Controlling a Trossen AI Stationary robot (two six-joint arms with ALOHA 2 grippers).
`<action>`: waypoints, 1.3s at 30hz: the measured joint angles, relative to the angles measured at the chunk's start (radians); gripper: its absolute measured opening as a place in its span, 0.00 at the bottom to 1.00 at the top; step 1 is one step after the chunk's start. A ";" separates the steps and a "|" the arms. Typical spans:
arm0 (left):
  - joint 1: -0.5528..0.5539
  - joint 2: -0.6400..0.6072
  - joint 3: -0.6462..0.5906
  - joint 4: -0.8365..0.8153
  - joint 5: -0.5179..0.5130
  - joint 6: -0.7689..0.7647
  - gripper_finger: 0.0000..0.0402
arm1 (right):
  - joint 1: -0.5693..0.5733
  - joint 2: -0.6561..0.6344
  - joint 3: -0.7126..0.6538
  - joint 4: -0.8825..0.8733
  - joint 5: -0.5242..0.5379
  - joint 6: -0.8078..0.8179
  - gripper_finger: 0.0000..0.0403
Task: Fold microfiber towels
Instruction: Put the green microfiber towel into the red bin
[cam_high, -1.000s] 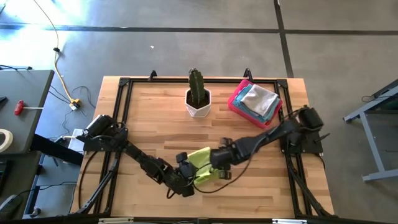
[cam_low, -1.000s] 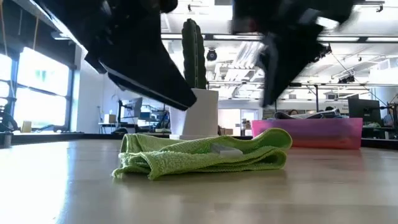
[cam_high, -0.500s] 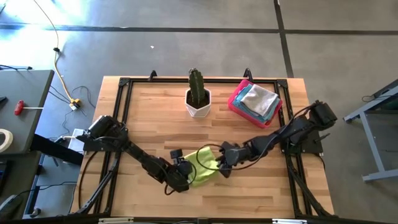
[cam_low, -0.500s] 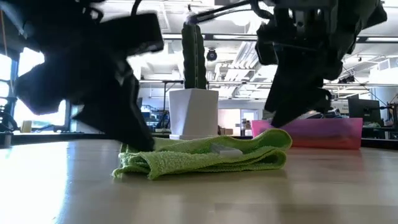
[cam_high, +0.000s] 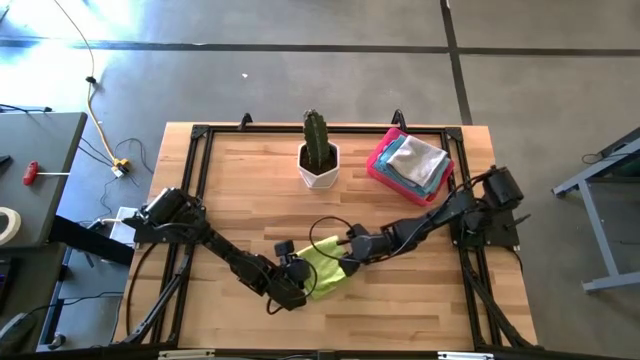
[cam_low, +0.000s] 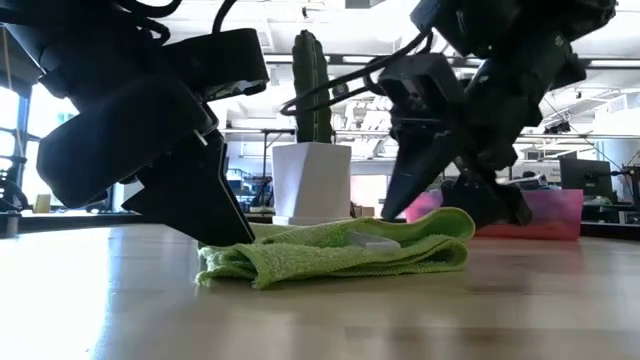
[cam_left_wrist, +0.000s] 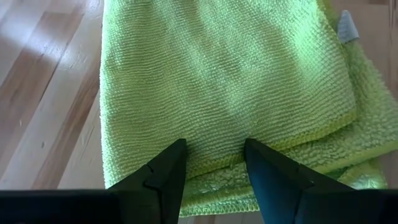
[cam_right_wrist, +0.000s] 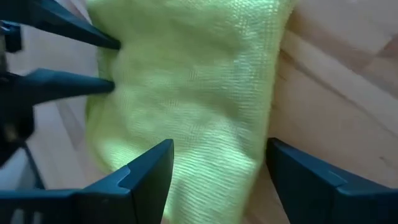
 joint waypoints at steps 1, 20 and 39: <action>0.000 0.000 0.000 -0.001 0.000 0.000 0.39 | 0.002 0.017 0.000 0.027 -0.004 0.010 0.62; 0.000 0.002 -0.001 0.013 -0.013 0.017 0.39 | 0.030 0.100 0.003 0.171 0.042 -0.095 0.05; 0.005 0.000 0.084 -0.132 -0.006 0.039 0.39 | -0.227 -0.290 -0.002 -0.652 0.055 -0.544 0.01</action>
